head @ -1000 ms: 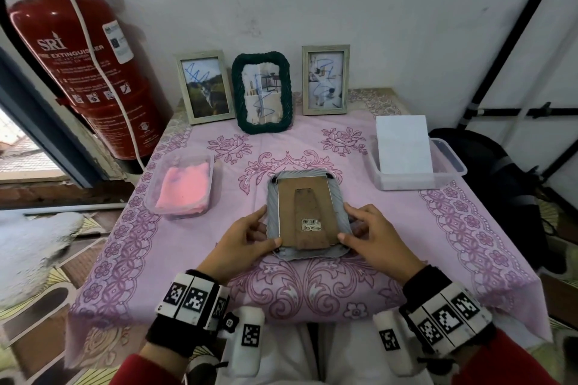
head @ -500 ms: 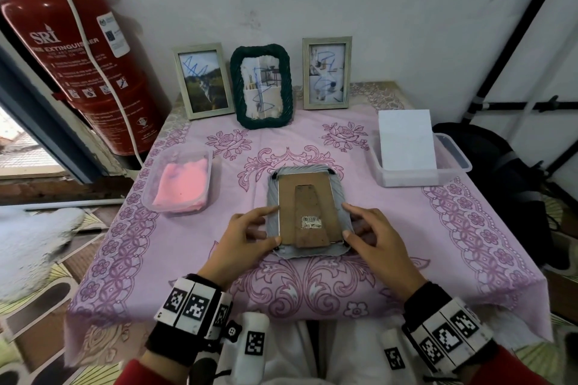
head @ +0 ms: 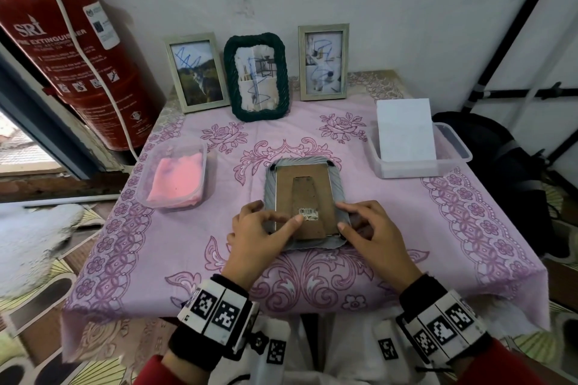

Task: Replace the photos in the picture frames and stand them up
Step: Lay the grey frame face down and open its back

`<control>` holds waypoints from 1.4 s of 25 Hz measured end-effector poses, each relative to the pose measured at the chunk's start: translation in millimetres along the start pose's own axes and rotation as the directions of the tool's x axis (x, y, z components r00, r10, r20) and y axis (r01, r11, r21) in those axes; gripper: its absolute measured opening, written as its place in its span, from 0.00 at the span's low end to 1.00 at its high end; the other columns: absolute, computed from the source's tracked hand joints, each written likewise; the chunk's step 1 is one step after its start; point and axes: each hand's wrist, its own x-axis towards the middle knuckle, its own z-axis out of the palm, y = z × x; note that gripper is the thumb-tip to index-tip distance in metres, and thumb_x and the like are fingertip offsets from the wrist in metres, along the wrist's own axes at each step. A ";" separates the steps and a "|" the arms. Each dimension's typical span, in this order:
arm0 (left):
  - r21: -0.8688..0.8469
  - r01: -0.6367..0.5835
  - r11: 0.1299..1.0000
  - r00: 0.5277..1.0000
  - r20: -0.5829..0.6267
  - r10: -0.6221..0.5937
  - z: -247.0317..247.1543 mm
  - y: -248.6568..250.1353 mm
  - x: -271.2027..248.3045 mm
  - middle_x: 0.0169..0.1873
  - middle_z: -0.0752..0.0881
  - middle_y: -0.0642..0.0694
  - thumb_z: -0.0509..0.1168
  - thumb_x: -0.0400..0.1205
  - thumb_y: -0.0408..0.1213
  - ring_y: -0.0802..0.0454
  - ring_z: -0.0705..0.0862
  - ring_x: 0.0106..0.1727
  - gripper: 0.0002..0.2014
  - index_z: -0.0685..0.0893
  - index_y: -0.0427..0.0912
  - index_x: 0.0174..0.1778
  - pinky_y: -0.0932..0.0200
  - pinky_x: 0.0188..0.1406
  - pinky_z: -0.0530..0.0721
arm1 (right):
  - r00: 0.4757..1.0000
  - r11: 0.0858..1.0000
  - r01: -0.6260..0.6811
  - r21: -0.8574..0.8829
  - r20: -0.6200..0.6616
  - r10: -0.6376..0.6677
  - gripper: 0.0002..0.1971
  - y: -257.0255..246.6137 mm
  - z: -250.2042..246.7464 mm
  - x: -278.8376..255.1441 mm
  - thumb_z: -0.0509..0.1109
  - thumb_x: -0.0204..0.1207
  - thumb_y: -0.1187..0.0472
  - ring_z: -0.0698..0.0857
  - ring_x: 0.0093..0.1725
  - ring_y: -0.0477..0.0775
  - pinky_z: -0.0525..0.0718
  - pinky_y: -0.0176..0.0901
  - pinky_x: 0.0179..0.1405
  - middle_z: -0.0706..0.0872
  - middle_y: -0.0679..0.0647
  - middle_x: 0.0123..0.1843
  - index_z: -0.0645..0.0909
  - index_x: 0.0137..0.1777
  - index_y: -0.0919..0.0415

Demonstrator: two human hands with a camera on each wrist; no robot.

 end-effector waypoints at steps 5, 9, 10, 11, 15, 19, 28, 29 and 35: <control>-0.167 -0.008 0.986 0.999 -0.053 -0.001 2.2 0.7 2.0 0.66 0.73 0.47 0.80 0.64 0.48 0.54 0.69 0.74 0.10 0.84 0.60 0.32 0.46 0.74 0.69 | 1.000 1.000 0.003 0.014 -0.007 -0.003 0.17 0.3 0.3 0.1 0.72 0.75 0.62 0.81 0.45 0.37 0.78 0.20 0.46 0.77 0.46 0.51 0.83 0.62 0.50; -0.178 -0.042 0.983 0.990 -0.143 0.017 1.5 -2.0 0.1 0.64 0.74 0.48 0.80 0.65 0.44 0.55 0.73 0.70 0.10 0.85 0.58 0.33 0.50 0.72 0.72 | 1.000 1.000 0.002 0.016 -0.027 -0.002 0.15 1.6 2.5 0.7 0.73 0.74 0.61 0.81 0.45 0.37 0.77 0.20 0.46 0.78 0.46 0.51 0.85 0.60 0.49; -0.173 -0.044 0.984 0.987 -0.161 0.016 0.7 -2.9 -0.8 0.62 0.75 0.48 0.80 0.65 0.44 0.55 0.75 0.68 0.09 0.86 0.56 0.34 0.49 0.71 0.74 | 0.999 1.000 0.002 0.006 -0.040 -0.002 0.14 1.7 3.4 1.2 0.74 0.73 0.59 0.80 0.45 0.36 0.77 0.20 0.45 0.78 0.46 0.50 0.85 0.58 0.49; -0.173 -0.051 0.984 0.985 -0.173 0.020 -0.6 -3.9 -1.5 0.60 0.77 0.48 0.80 0.65 0.43 0.54 0.77 0.65 0.09 0.87 0.55 0.35 0.48 0.69 0.75 | 0.999 1.000 0.003 -0.004 -0.053 -0.003 0.13 1.8 4.3 1.5 0.75 0.72 0.58 0.80 0.45 0.36 0.77 0.19 0.44 0.79 0.45 0.50 0.86 0.57 0.48; -0.229 -0.065 0.971 0.991 -0.130 0.036 -5.6 -5.9 -4.0 0.51 0.84 0.45 0.79 0.67 0.41 0.56 0.83 0.53 0.10 0.89 0.46 0.41 0.52 0.59 0.84 | 0.995 0.999 0.004 -0.036 -0.100 -0.007 0.13 1.7 7.7 1.9 0.77 0.69 0.53 0.80 0.45 0.34 0.76 0.17 0.40 0.79 0.44 0.49 0.86 0.54 0.44; -0.265 -0.051 0.963 0.995 -0.091 0.027 -5.3 -9.6 -5.4 0.47 0.87 0.43 0.78 0.69 0.41 0.53 0.86 0.46 0.14 0.89 0.43 0.49 0.57 0.47 0.88 | 0.991 0.994 -0.027 -0.107 -0.135 0.012 0.15 0.2 11.2 3.7 0.78 0.66 0.46 0.79 0.46 0.33 0.76 0.17 0.38 0.78 0.43 0.49 0.85 0.54 0.42; -0.456 -0.041 0.889 0.993 -0.114 -0.012 -4.0 -20.6 4.7 0.35 0.86 0.46 0.70 0.76 0.25 0.56 0.84 0.37 0.14 0.84 0.34 0.58 0.72 0.35 0.85 | 0.992 0.997 -0.032 -0.077 -0.122 0.023 0.13 -0.1 10.0 3.7 0.77 0.69 0.53 0.79 0.44 0.34 0.79 0.24 0.41 0.78 0.46 0.48 0.85 0.54 0.41; -0.461 -0.045 0.886 0.993 -0.120 -0.012 -4.0 -21.0 5.0 0.34 0.86 0.47 0.69 0.76 0.25 0.58 0.85 0.35 0.14 0.84 0.35 0.58 0.71 0.34 0.85 | 0.992 0.996 -0.031 -0.078 -0.122 0.022 0.13 -0.1 10.0 3.7 0.77 0.69 0.54 0.79 0.44 0.34 0.79 0.25 0.41 0.78 0.46 0.48 0.85 0.54 0.41; -0.542 -0.047 0.839 0.991 -0.130 -0.028 -10.5 -26.1 3.7 0.33 0.86 0.44 0.69 0.76 0.23 0.55 0.86 0.31 0.12 0.85 0.35 0.55 0.66 0.32 0.87 | 0.993 0.996 -0.030 -0.081 -0.114 0.021 0.14 0.9 10.2 3.1 0.76 0.70 0.54 0.80 0.45 0.35 0.78 0.22 0.42 0.78 0.45 0.49 0.86 0.54 0.41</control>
